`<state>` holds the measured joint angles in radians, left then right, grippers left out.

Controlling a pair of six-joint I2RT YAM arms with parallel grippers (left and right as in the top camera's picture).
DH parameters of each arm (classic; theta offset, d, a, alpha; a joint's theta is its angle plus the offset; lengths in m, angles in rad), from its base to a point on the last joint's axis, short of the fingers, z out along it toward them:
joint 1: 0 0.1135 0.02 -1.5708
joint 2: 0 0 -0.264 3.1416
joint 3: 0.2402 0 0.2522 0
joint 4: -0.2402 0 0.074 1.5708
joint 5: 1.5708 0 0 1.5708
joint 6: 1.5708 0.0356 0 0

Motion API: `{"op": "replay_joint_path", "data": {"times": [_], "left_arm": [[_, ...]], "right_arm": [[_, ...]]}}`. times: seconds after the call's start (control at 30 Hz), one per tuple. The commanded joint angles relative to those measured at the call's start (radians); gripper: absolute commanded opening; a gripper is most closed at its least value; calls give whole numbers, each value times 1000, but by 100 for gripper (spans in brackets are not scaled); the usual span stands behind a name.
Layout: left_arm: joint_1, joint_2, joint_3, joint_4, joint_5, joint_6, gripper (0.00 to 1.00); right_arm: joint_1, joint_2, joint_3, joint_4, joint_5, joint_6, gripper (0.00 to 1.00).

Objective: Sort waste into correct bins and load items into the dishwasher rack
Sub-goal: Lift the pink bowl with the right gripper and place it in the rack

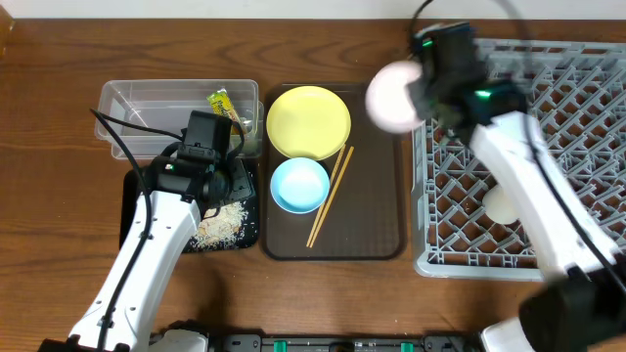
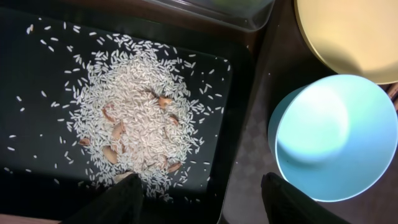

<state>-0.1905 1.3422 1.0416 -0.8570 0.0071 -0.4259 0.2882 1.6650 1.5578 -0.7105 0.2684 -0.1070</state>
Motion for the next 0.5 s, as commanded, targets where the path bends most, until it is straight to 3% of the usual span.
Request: {"op": "replay_joint_path", "data": {"times": [0.0,0.3,0.47], "left_arm": [[6,-16,6,-2,-19,-10,65],[6,-16,6,2,-19,-10,68],[6,-16,6,2,-19,-10,68]], "right_arm": [[-36,-11,6,48,217,2,1],[-102,72,5,344,702,-147,1],[-113,159,5,452,805,-163,1]]}}
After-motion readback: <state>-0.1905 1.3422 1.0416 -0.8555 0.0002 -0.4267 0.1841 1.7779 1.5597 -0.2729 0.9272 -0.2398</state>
